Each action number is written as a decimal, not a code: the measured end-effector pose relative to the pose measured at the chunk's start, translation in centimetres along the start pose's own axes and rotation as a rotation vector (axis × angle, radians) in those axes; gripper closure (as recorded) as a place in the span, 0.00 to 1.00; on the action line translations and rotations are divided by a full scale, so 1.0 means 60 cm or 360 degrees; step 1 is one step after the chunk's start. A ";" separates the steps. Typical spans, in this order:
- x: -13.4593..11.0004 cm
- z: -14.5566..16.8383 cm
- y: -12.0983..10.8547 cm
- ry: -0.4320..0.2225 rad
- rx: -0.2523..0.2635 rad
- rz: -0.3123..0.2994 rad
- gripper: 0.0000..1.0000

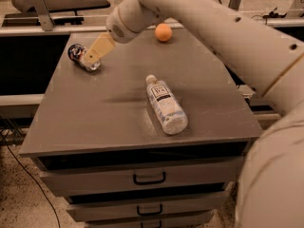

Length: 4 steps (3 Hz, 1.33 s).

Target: Pick pepsi can

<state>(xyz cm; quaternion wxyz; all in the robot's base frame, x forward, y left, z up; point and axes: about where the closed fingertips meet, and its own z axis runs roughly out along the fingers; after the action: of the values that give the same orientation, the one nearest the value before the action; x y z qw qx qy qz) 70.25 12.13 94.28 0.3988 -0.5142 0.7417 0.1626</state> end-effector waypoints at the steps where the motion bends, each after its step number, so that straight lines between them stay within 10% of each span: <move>1: -0.034 0.060 -0.005 0.0033 0.0039 0.0023 0.00; 4: -0.045 0.206 -0.055 0.0352 0.0123 -0.0039 0.00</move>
Offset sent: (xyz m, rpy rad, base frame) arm 0.0724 0.0827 -0.0257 -0.1335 -0.0011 -0.0864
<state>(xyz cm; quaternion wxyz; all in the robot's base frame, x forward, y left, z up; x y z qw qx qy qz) 78.84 20.49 89.10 0.3359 -0.5222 0.7806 0.0713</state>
